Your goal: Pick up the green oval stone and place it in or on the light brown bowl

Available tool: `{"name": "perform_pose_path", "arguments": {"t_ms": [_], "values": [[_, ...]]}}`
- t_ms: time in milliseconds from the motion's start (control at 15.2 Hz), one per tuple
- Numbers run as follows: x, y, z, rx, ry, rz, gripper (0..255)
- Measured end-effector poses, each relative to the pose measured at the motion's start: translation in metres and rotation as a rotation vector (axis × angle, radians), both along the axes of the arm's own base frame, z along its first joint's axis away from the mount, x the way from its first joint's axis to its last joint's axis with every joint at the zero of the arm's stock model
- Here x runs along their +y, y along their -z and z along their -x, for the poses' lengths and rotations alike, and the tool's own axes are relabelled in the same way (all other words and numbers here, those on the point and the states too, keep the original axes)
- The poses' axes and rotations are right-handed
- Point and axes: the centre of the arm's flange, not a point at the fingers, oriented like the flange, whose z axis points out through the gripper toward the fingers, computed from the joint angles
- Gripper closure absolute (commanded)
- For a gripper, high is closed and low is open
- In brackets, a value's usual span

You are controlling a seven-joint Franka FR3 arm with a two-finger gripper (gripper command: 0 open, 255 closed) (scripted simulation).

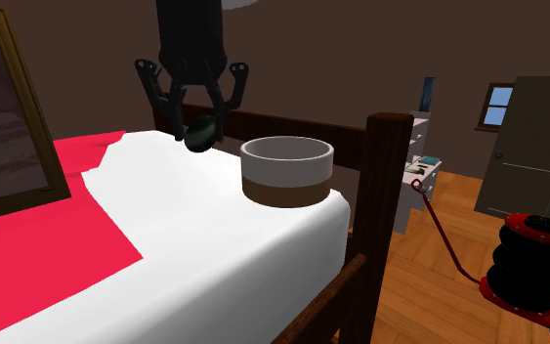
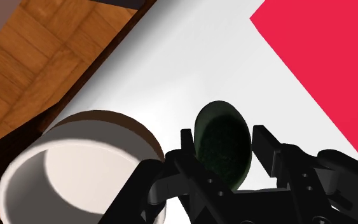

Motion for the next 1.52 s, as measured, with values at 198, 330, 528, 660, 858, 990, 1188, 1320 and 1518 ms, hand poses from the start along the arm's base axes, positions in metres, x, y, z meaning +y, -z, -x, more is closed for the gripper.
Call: {"name": "perform_pose_path", "arguments": {"t_ms": [198,330,528,660,858,990,1188,1320,1518], "values": [[-0.001,-0.017,0.000,0.000,0.000,0.000,255],[0.000,-0.028,0.000,0.000,0.000,0.000,255],[0.001,-0.042,0.001,0.000,0.000,0.000,255],[0.001,-0.050,0.000,0.000,0.000,0.000,255],[-0.020,-0.055,-0.020,0.000,0.001,0.000,255],[-0.037,-0.057,-0.038,0.000,0.001,0.001,255],[-0.065,-0.058,-0.064,0.000,0.001,0.000,255],[-0.084,-0.057,-0.084,0.000,0.001,0.000,255],[-0.110,-0.058,-0.107,0.001,0.001,0.000,255]]}}
